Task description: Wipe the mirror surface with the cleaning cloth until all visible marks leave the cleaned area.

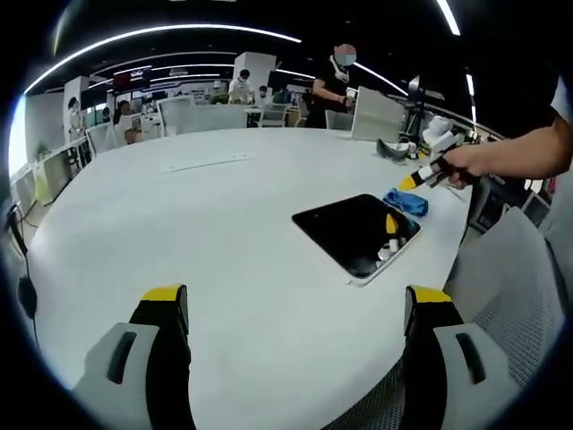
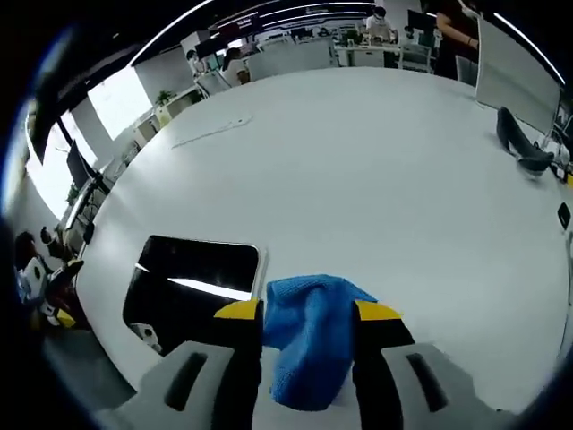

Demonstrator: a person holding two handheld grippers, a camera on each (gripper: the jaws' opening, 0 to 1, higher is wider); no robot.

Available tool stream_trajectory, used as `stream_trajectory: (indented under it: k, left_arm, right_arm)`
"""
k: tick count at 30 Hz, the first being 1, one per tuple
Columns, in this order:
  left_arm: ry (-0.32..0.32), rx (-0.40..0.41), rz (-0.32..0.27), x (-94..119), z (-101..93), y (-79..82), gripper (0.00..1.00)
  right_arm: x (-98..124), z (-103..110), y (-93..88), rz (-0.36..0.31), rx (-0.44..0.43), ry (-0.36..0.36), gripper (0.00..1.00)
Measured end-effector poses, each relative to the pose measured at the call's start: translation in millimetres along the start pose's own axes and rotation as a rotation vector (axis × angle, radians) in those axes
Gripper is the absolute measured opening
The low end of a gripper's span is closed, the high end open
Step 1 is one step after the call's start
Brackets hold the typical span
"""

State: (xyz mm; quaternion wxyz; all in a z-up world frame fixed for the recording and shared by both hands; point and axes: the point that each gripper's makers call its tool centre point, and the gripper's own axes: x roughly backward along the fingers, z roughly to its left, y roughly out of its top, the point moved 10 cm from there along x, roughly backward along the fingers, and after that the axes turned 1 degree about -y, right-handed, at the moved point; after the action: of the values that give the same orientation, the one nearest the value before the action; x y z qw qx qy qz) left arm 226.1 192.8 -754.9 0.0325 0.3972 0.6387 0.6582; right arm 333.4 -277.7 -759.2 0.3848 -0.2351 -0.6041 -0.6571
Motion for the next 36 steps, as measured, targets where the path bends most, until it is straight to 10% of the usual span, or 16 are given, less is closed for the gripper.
stream_trajectory:
  k: [13, 19, 36]
  left_arm:
    - [0.019, 0.019, -0.016, 2.3, 2.2, 1.0, 0.99]
    - [0.025, 0.024, -0.028, 3.3, 3.0, 1.9, 0.99]
    - [0.013, 0.021, -0.047, 3.3, 2.0, 3.7, 0.99]
  right_arm:
    - [35.4, -1.9, 4.8, -0.199, 0.078, 0.094, 0.75]
    - [42.1, -8.0, -20.7, -0.311, 0.045, 0.086, 0.95]
    - [64.9, 1.1, -67.2, -0.347, 0.098, 0.079, 0.98]
